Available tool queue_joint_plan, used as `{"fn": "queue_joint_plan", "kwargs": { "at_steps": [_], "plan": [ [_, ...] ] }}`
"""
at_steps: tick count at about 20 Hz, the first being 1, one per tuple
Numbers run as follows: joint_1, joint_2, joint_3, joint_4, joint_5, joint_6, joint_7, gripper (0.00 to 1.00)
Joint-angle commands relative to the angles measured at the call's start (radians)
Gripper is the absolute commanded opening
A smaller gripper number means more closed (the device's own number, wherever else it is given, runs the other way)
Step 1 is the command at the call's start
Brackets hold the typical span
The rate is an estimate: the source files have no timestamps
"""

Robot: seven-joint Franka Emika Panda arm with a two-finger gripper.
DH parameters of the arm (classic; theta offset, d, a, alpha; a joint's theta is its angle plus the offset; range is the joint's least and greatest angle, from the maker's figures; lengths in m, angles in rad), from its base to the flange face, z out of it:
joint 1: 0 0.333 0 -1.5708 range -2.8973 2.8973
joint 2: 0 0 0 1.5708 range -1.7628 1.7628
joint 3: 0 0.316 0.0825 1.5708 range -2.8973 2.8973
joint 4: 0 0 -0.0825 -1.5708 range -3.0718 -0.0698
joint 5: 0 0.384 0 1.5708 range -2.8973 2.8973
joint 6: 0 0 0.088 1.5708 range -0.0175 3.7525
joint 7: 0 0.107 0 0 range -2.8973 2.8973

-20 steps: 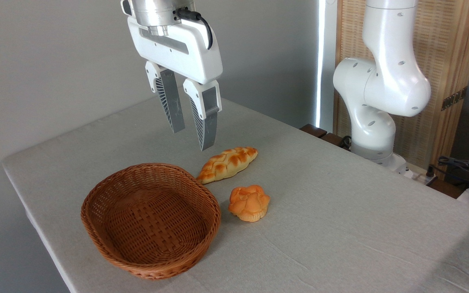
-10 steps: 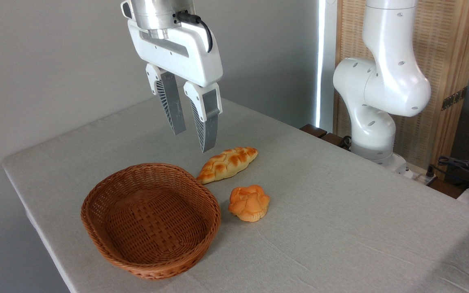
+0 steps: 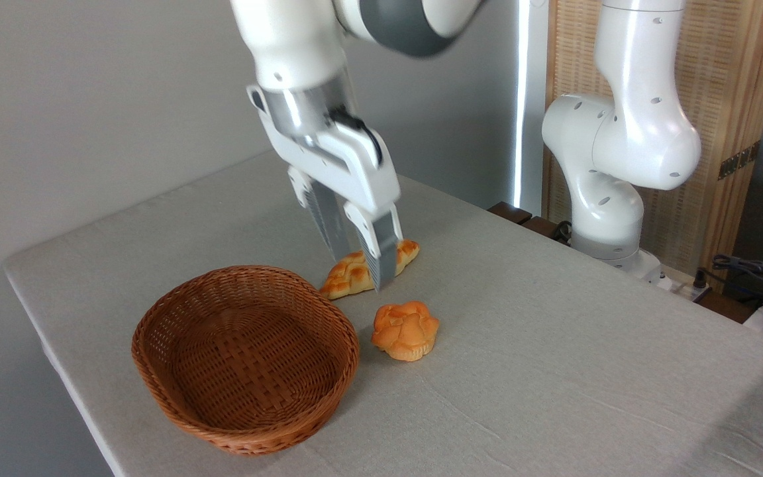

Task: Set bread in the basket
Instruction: 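Lower the gripper onto the round orange bun and close on it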

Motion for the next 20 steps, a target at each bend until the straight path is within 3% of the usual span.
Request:
{"fn": "queue_joint_plan", "kwargs": {
  "at_steps": [1,9,12,13,17,20],
  "plan": [
    [-0.01,-0.065,-0.001,-0.174,0.087,0.114,0.018,1.0],
    [-0.01,-0.057,-0.003,-0.291,0.1,0.217,0.018,0.97],
    [-0.01,-0.051,-0.004,-0.314,0.1,0.243,0.015,0.47],
    [-0.01,-0.051,-0.004,-0.314,0.1,0.244,0.016,0.34],
    [-0.015,-0.037,-0.006,-0.314,0.1,0.244,0.044,0.14],
    [-0.015,-0.037,-0.006,-0.314,0.1,0.244,0.047,0.13]
  ]
}}
